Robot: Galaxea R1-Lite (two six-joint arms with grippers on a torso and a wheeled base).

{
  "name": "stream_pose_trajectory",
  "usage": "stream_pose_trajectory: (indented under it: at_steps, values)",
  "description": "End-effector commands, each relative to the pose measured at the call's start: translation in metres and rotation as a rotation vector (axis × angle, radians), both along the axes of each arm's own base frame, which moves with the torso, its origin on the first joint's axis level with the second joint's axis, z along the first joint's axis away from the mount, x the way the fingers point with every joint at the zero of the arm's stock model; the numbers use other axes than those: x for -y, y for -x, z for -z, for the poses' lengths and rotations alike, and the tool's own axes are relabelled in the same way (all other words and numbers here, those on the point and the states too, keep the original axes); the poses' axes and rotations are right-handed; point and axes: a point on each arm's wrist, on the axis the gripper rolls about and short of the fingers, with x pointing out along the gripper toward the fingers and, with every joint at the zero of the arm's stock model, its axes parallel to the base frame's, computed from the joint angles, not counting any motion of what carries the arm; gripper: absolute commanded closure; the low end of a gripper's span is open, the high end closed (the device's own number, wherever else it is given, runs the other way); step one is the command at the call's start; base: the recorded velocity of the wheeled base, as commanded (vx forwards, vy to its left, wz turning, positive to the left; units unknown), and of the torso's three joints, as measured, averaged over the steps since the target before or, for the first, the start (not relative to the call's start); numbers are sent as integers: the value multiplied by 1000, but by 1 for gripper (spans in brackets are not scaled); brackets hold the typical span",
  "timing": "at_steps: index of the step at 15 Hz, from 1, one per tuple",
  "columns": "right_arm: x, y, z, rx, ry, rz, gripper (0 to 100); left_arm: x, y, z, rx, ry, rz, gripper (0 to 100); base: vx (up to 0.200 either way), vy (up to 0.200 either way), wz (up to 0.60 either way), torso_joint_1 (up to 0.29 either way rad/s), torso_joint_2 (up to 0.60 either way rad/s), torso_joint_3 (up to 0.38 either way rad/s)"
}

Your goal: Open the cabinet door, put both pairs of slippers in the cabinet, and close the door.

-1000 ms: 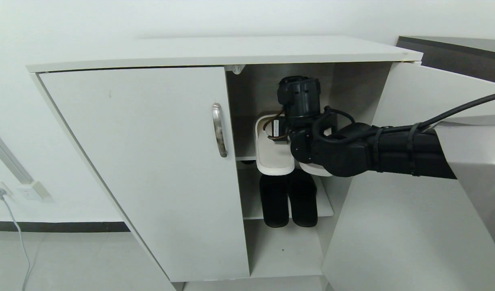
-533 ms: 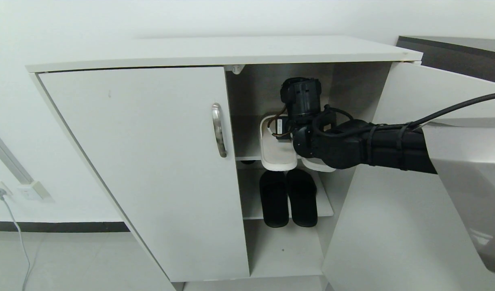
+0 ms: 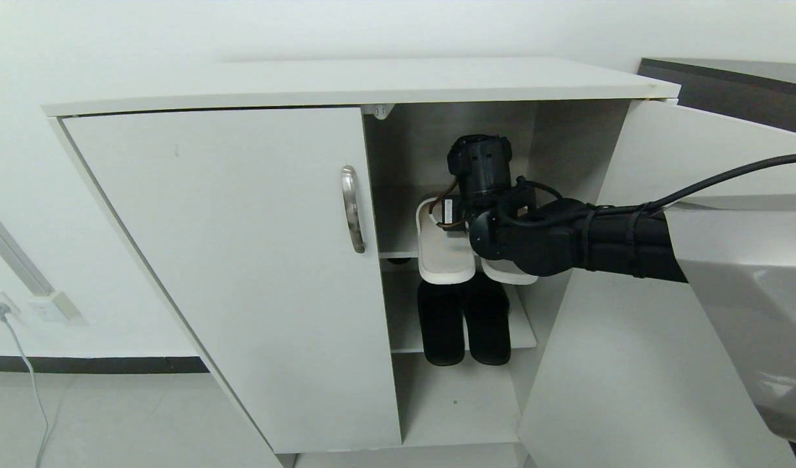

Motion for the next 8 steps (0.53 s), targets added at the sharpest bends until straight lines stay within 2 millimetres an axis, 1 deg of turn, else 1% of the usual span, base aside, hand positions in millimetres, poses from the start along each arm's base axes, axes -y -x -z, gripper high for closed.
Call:
stream_pose_trajectory:
  at_steps: [1, 5, 8]
  values:
    - [-1, 0, 1, -1, 0, -2, 0, 0, 0, 0, -1, 0, 0, 100, 0, 0, 0, 0, 0, 0]
    - [-1, 4, -1, -10, -7, -2, 0, 0, 0, 0, -1, 0, 0, 100, 0, 0, 0, 0, 0, 0]
    - [-2, 20, -3, -32, -2, -22, 0, 0, 0, 0, -1, 0, 0, 100, 0, 0, 0, 0, 0, 0]
